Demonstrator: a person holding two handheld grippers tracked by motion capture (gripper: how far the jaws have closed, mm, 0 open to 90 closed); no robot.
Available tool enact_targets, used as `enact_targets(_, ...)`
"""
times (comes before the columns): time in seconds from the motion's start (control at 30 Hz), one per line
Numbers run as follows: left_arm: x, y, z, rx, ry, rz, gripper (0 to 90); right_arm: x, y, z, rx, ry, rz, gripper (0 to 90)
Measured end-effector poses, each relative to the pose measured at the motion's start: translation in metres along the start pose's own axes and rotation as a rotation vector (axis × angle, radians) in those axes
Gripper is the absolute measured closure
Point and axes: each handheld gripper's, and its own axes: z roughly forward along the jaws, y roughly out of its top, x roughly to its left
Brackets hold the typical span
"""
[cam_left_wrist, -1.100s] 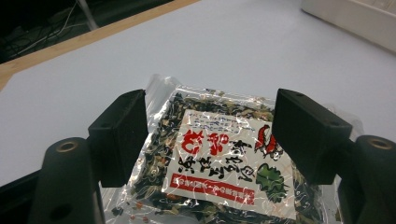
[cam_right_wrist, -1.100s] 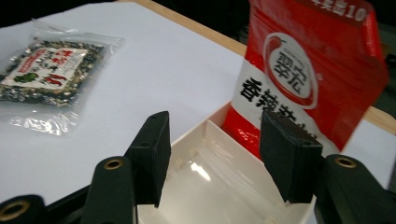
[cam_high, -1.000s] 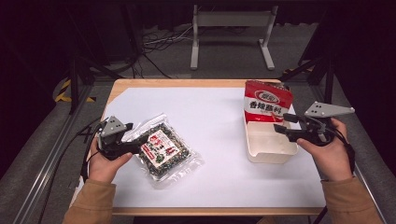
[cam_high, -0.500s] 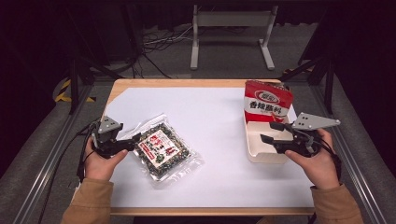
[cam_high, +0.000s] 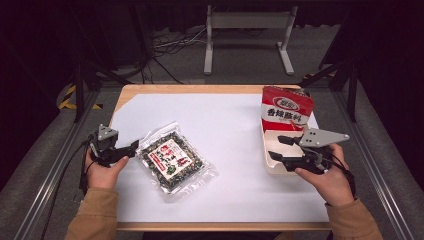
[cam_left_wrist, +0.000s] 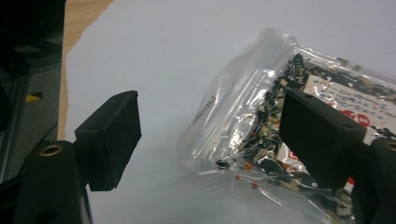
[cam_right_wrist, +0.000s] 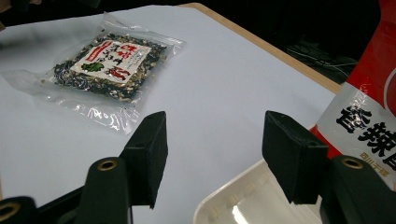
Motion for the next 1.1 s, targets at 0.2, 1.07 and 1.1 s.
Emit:
enact_targets(0.2, 0.008, -0.003, 0.016, 0.024, -0.023, -0.032, 19.1, 0.002, 0.0, 0.003, 0.002, 0.005, -0.005, 41.1)
enact_targets(1.07, 0.019, -0.019, 0.05, 0.169, -0.227, -0.117, 39.8, 0.005, -0.002, 0.009, 0.012, -0.01, -0.041, 40.3)
enact_targets(1.1, 0.019, -0.02, 0.05, 0.158, -0.234, -0.113, 41.0, 0.005, -0.002, 0.009, 0.012, -0.008, -0.041, 40.3)
